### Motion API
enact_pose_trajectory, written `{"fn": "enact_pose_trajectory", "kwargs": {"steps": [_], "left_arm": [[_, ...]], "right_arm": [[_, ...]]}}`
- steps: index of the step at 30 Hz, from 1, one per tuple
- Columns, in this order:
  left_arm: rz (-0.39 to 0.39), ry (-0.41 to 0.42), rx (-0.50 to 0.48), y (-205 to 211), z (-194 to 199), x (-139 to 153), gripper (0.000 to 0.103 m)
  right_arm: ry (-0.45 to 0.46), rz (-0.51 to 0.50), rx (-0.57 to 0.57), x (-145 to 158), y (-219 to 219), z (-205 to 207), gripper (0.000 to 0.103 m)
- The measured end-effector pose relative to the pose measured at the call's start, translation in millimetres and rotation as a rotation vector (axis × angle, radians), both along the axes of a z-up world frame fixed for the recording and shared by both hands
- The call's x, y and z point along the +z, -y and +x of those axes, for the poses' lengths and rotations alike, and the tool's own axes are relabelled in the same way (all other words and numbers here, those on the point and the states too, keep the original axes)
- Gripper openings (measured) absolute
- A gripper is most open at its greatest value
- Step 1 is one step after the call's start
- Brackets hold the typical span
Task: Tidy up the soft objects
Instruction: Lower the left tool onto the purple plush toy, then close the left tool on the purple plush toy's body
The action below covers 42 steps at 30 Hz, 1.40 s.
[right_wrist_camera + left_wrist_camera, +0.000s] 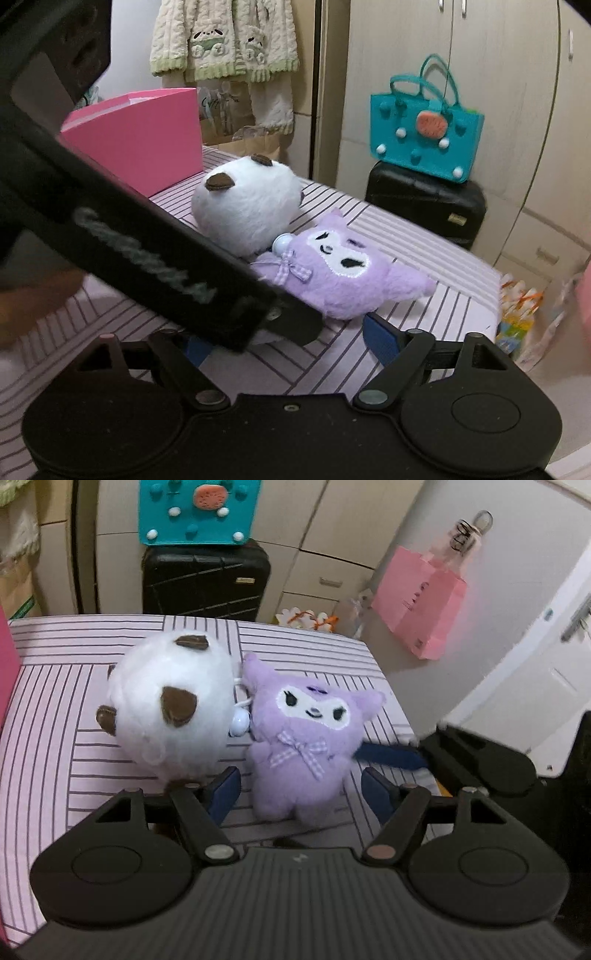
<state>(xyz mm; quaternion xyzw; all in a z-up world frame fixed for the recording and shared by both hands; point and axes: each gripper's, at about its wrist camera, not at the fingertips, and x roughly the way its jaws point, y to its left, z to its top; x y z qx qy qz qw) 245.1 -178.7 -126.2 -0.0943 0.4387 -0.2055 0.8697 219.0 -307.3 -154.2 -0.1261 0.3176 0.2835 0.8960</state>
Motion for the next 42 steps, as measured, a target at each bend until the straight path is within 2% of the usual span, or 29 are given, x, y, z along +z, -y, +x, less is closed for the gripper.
{"fn": "enact_pose_trajectory", "kwargs": {"steps": [2,4,8,13,17,20,24,26,27,28,30,33,36,38,42], "left_arm": [[0.003,0.009,0.001,2.5,2.2,-1.1,0.071],[0.004,0.013,0.007,3.0,4.0,-2.2,0.059],[0.002,0.002,0.002,4.6,3.2,-1.5,0.058],[-0.088,-0.076,-0.05,2.0,0.4,-1.1,0.053],[-0.084,-0.076,-0.075,6.0,-11.1,-1.4,0.052],[-0.113,-0.112,-0.106,6.6,-18.3,-1.8,0.052],[-0.082,-0.096,-0.12,8.5,-28.0,1.1,0.052],[-0.057,-0.061,-0.095,8.1,-28.9,4.3,0.056],[-0.045,-0.041,-0.076,7.6,-28.1,6.3,0.061],[-0.044,-0.027,-0.058,6.4,-26.4,8.1,0.07],[-0.055,-0.011,-0.039,4.7,-18.9,10.2,0.077],[-0.021,0.01,-0.041,9.4,-10.0,13.6,0.075],[-0.016,-0.018,-0.047,14.4,-4.9,7.9,0.07],[-0.034,-0.055,-0.055,15.8,-3.0,0.6,0.063],[-0.004,0.002,-0.055,19.9,-7.1,-1.8,0.059]], "right_arm": [[-0.039,0.028,0.01,1.7,3.9,3.1,0.081],[-0.073,0.071,0.002,3.4,9.5,7.0,0.08],[-0.064,0.071,-0.009,2.0,11.7,7.8,0.08],[-0.05,0.115,0.01,5.6,14.6,1.9,0.083],[-0.035,0.108,0.011,8.2,14.9,-6.3,0.083],[-0.033,0.083,0.009,6.9,13.0,-15.7,0.083],[-0.023,0.044,-0.009,3.9,14.4,-30.6,0.082],[-0.016,0.023,-0.037,1.9,16.4,-34.8,0.084],[-0.009,0.016,-0.048,1.3,17.5,-36.3,0.084],[-0.006,0.019,-0.055,1.3,18.8,-37.3,0.084],[-0.014,0.026,-0.061,1.6,20.5,-34.6,0.085],[-0.012,0.032,-0.083,2.6,18.0,-30.0,0.086],[-0.006,0.031,-0.12,1.8,12.9,-26.8,0.086],[-0.009,0.034,-0.148,-0.8,11.1,-28.7,0.084],[-0.007,0.079,-0.214,-3.2,13.0,-31.4,0.067]]}}
